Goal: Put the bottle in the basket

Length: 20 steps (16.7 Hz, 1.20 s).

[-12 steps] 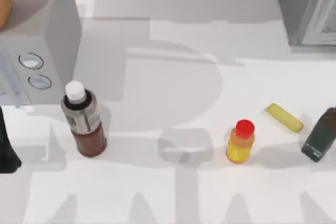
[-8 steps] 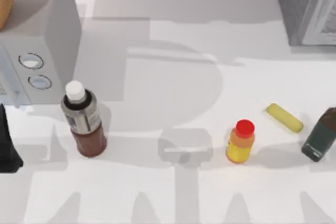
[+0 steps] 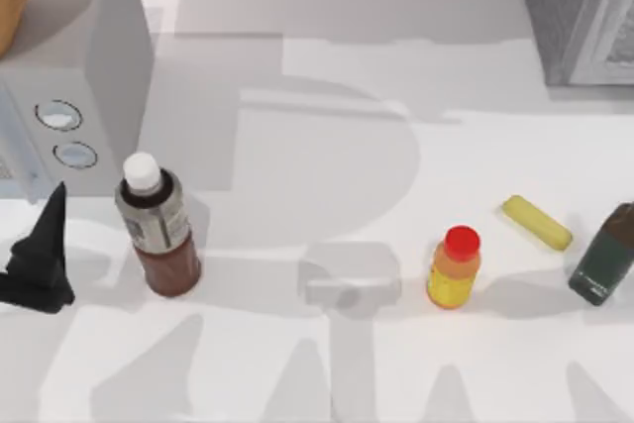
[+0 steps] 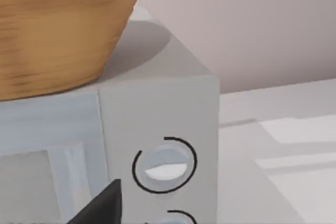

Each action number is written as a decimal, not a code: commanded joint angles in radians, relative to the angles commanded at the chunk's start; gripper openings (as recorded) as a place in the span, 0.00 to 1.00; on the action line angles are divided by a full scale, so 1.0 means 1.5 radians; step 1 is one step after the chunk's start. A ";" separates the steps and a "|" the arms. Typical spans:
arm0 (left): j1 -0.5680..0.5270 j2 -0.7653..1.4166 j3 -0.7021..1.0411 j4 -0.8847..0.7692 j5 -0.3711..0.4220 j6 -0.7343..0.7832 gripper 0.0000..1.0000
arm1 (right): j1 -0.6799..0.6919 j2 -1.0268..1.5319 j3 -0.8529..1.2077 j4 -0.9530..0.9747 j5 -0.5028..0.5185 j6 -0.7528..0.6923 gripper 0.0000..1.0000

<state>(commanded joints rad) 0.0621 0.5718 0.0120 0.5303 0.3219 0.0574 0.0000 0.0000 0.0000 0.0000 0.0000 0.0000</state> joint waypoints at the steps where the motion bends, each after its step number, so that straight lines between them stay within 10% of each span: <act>1: 0.007 0.069 0.002 0.059 0.033 0.006 1.00 | 0.000 0.000 0.000 0.000 0.000 0.000 1.00; 12: 0.053 0.757 0.013 0.633 0.378 0.067 1.00 | 0.000 0.000 0.000 0.000 0.000 0.000 1.00; 20: 0.065 0.857 0.016 0.728 0.435 0.078 1.00 | 0.000 0.000 0.000 0.000 0.000 0.000 1.00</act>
<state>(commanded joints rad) 0.1593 1.8577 0.0358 1.6226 0.9749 0.1746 0.0000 0.0000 0.0000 0.0000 0.0000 0.0000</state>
